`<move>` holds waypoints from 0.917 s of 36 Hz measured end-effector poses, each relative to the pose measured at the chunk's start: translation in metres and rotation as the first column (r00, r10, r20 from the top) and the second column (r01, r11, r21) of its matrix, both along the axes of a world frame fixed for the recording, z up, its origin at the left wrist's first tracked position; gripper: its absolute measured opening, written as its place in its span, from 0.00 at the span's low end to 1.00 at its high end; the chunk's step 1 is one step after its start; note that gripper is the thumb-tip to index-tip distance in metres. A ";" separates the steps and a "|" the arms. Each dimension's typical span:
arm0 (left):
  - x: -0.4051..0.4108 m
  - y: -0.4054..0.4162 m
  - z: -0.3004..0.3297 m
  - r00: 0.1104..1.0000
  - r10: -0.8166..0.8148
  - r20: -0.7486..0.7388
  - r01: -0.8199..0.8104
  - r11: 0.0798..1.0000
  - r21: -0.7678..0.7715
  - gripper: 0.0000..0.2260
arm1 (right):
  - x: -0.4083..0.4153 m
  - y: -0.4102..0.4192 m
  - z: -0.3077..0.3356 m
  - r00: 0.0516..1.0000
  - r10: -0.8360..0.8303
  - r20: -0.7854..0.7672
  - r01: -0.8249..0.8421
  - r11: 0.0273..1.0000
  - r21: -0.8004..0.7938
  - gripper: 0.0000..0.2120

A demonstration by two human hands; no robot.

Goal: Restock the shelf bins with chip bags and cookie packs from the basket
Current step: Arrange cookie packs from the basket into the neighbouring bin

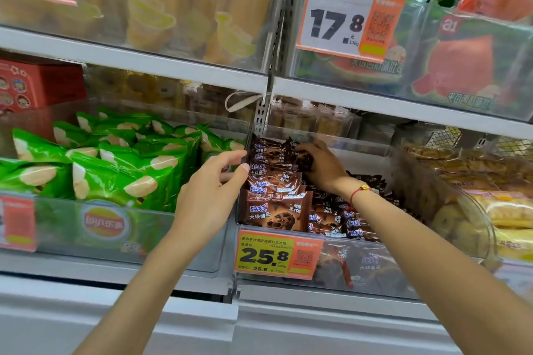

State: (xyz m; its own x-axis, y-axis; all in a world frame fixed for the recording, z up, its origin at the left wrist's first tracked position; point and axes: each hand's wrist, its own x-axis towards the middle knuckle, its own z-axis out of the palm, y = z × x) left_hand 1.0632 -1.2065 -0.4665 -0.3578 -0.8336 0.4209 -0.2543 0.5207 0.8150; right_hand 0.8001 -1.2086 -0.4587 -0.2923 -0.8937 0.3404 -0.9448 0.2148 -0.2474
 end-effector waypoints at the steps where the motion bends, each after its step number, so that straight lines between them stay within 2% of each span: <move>1: 0.000 0.001 0.000 1.000 -0.003 0.001 0.003 1.000 -0.002 0.14 | 0.001 0.004 0.002 1.000 -0.001 0.030 0.000 1.000 0.027 0.32; 4: 0.001 0.004 0.002 1.000 0.001 0.011 -0.001 1.000 -0.010 0.14 | 0.007 0.022 0.012 0.999 -0.017 0.029 0.015 0.999 0.051 0.33; 8: 0.003 0.009 0.003 1.000 0.012 0.020 -0.012 1.000 -0.020 0.15 | 0.027 0.063 0.024 0.997 0.014 0.075 -0.013 1.000 -0.013 0.22; 10: 0.003 0.012 0.004 0.999 0.030 0.019 -0.030 0.999 -0.020 0.15 | 0.040 0.085 0.026 0.998 -0.002 0.059 0.003 1.000 -0.029 0.21; 13: 0.003 0.017 0.006 0.999 0.048 -0.011 -0.048 0.999 -0.016 0.15 | 0.059 0.121 0.023 0.999 -0.002 0.034 0.005 0.994 -0.105 0.17; 16: 0.007 0.024 0.007 0.995 0.067 -0.068 -0.069 0.997 -0.024 0.15 | 0.082 0.158 0.018 0.997 0.014 0.081 0.005 0.975 -0.222 0.14; 19: 0.013 0.039 0.006 0.984 0.143 -0.104 -0.156 0.980 -0.124 0.12 | 0.102 0.189 0.009 0.996 -0.001 0.085 0.028 0.949 -0.314 0.10; 21: 0.017 0.056 0.004 0.975 0.160 -0.154 -0.190 0.961 -0.202 0.09 | 0.110 0.203 -0.001 0.994 -0.011 0.110 0.045 0.949 -0.312 0.09; 25: 0.022 0.098 -0.013 0.978 0.116 -0.176 -0.158 0.956 -0.247 0.06 | 0.120 0.223 -0.030 0.983 -0.038 0.180 0.064 0.988 -0.144 0.06; 28: 0.023 0.132 -0.043 0.990 0.088 -0.109 -0.108 0.977 -0.186 0.03 | 0.124 0.236 -0.061 0.968 -0.058 0.243 0.026 0.991 0.132 0.07; 30: 0.026 0.151 -0.070 0.999 0.037 -0.016 -0.039 0.989 -0.141 0.03 | 0.126 0.244 -0.082 0.971 -0.058 0.233 -0.023 0.943 0.333 0.08; 33: 0.031 0.168 -0.113 0.981 -0.058 0.186 0.066 0.997 -0.036 0.04 | 0.132 0.258 -0.109 0.986 -0.032 0.163 -0.069 0.814 0.577 0.12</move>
